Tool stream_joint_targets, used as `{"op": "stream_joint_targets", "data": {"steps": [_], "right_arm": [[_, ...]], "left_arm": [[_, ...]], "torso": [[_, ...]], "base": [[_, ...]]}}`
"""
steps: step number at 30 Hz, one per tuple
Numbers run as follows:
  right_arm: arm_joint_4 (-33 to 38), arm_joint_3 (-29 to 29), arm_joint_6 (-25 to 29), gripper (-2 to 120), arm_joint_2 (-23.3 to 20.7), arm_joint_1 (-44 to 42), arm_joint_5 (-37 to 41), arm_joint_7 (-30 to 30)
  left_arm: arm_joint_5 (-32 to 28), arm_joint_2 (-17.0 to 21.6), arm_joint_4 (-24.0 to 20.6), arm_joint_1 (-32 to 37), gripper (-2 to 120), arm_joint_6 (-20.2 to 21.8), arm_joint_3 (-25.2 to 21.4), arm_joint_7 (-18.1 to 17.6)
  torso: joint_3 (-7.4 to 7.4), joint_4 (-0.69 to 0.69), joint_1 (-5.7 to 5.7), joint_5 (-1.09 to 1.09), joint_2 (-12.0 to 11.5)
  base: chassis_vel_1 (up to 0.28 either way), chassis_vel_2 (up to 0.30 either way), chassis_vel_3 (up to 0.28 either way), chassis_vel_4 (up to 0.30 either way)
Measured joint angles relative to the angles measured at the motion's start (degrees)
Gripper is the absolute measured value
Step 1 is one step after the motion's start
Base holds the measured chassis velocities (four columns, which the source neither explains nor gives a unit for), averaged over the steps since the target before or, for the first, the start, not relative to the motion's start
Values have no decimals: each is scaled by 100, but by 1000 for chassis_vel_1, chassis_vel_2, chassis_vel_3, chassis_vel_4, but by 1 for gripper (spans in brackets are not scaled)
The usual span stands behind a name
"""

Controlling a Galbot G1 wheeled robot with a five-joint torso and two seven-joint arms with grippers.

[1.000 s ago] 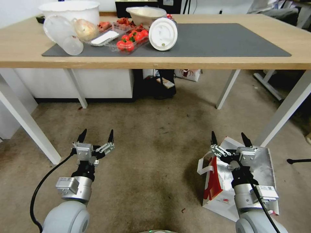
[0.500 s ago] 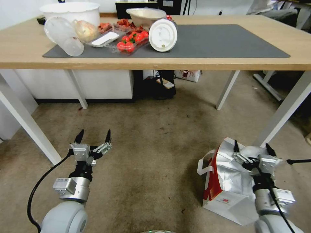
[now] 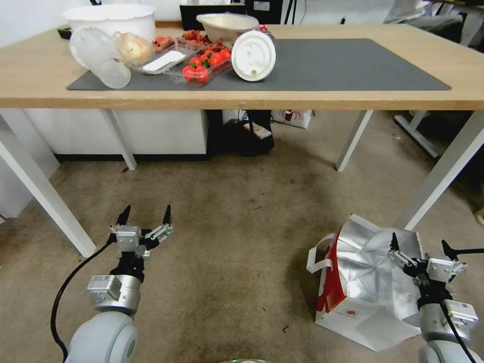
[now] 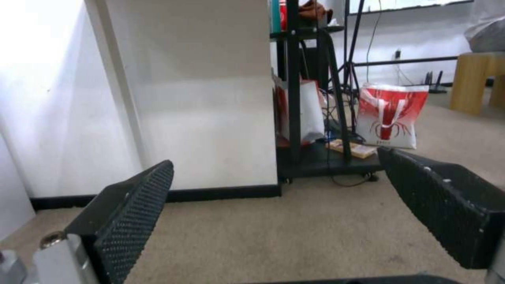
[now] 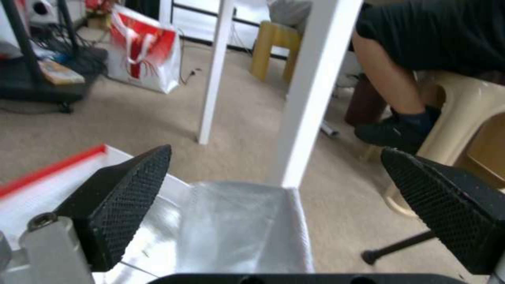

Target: Pick up the food delivery bag from the floor and place it on the table.

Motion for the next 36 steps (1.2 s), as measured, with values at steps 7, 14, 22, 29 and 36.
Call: {"op": "stream_joint_targets", "data": {"steps": [7, 14, 22, 29, 36], "right_arm": [[-329, 78, -229, 100, -94, 93, 163, 2], [-545, 130, -355, 100, -138, 91, 254, 12], [-795, 130, -414, 100, -162, 101, 375, -5], [-897, 88, -469, 97, -140, 101, 440, -39], [-976, 54, -553, 77, -116, 96, 509, -56]], "left_arm": [[87, -39, 15, 22, 93, -11, 82, -24], [104, -37, 10, 60, 92, -55, 54, -30], [133, -66, 5, 104, 92, -104, 73, -37], [139, -62, -11, 116, 92, -120, 61, -40], [174, -71, -11, 117, 92, -158, 88, -107]], "torso": [[0, 0, 0, 1, 2], [0, 0, 1, 0, 4], [0, 0, 1, 0, 5], [0, 0, 1, 0, 7], [0, 0, 1, 0, 7]], "base": [[0, 0, 0, 0], [0, 0, 0, 0], [0, 0, 0, 0], [0, 0, 0, 0], [0, 0, 0, 0]]}}
